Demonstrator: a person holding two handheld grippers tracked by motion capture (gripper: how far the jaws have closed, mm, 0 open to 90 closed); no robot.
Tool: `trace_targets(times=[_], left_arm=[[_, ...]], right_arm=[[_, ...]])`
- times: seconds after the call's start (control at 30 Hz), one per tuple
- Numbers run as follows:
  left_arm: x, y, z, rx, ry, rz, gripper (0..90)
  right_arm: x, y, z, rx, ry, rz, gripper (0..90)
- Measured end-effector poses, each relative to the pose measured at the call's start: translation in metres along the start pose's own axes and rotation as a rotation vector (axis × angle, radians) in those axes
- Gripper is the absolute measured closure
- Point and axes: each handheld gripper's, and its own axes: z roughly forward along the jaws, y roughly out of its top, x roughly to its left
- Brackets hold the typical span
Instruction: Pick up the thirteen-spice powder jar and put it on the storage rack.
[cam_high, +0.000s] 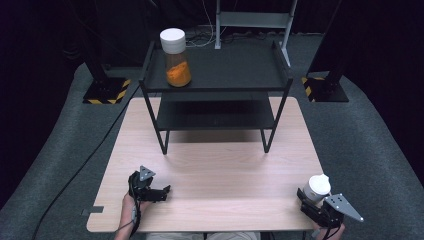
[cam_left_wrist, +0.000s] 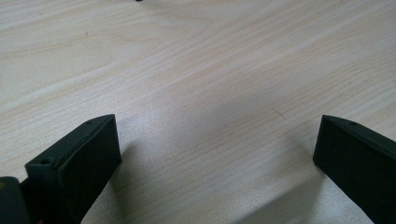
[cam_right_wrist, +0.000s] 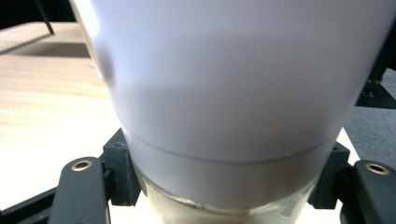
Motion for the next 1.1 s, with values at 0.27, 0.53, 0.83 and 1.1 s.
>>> trace_targets(times=[0.27,0.53,0.83,1.1], left_arm=[[0.001,0.001,0.0,0.001,0.001,0.007,0.2],[-0.003,0.0,0.0,-0.009,0.015,0.027,0.3],[0.0,0.001,0.001,-0.004,0.004,0.022,0.3],[0.002,0.001,0.001,0.0,-0.006,0.012,0.4]], right_arm=[[-0.002,0.012,0.004,-0.034,0.063,-0.028,29.1],[0.001,0.025,0.017,-0.029,0.12,-0.066,29.1],[0.007,0.038,0.034,-0.04,0.185,-0.1,29.2],[0.01,0.049,0.053,-0.044,0.253,-0.124,29.3]])
